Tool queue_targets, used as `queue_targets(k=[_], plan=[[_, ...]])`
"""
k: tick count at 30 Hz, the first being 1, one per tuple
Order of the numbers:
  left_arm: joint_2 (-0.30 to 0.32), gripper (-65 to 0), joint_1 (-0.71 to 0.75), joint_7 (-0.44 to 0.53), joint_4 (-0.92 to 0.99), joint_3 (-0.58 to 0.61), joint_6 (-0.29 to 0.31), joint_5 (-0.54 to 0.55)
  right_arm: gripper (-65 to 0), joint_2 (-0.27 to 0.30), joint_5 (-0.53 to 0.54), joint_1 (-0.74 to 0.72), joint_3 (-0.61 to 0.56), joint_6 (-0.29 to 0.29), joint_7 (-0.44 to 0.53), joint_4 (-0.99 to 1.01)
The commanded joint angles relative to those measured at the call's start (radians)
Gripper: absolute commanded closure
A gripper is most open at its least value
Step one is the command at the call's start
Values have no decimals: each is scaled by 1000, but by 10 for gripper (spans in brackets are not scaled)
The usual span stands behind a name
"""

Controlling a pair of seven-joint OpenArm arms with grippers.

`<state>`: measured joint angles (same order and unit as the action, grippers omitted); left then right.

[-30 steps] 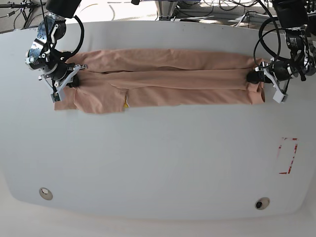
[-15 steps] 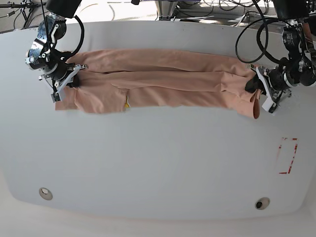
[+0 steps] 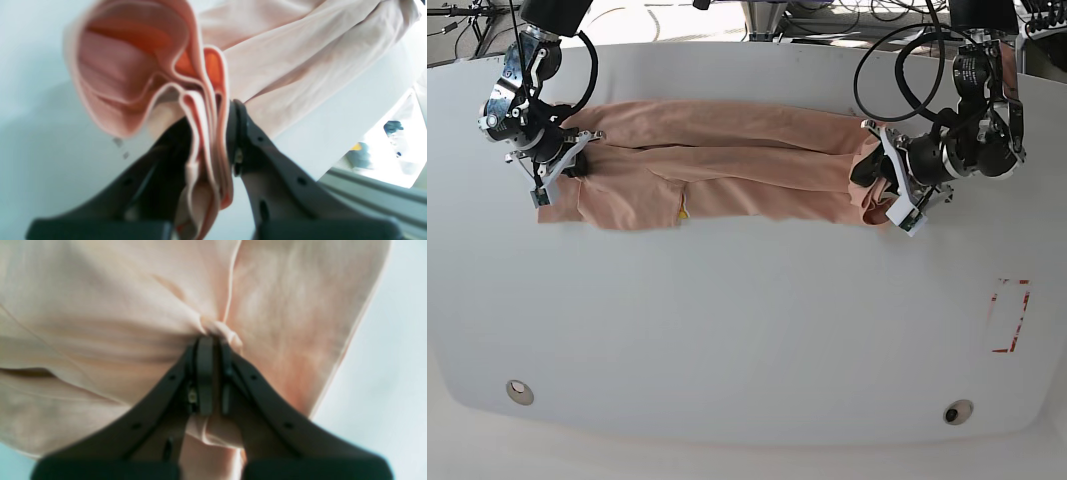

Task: Fold the T-shirt properly
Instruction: 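Fold the held strip end with the left gripper toward the right gripper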

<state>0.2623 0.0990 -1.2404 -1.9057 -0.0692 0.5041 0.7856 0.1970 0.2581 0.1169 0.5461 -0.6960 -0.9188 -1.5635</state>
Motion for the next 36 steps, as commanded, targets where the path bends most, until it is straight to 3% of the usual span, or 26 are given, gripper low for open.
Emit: queue_targets(k=[1, 5, 16, 26, 29, 36], plan=[[-28, -17, -22, 26, -18, 35, 0, 30, -27, 15, 7, -12, 2, 0, 13, -19], [-88, -18, -32, 26, -16, 59, 0, 4, -27, 15, 7, -12, 2, 0, 13, -19], [-238, -18, -80, 26, 30, 196, 6, -203, -27, 15, 7, -12, 2, 0, 13, -19], [-289, -25, -100, 26, 96, 202, 1, -208, -27, 15, 7, -24, 2, 0, 13, -19], [-289, -74, -100, 23, 104, 210, 1, -203, -27, 15, 7, -24, 2, 0, 13, -19], [-289, -300, -100, 21, 96, 285, 1, -193, -27, 17, 7, -26, 2, 0, 13, -19]])
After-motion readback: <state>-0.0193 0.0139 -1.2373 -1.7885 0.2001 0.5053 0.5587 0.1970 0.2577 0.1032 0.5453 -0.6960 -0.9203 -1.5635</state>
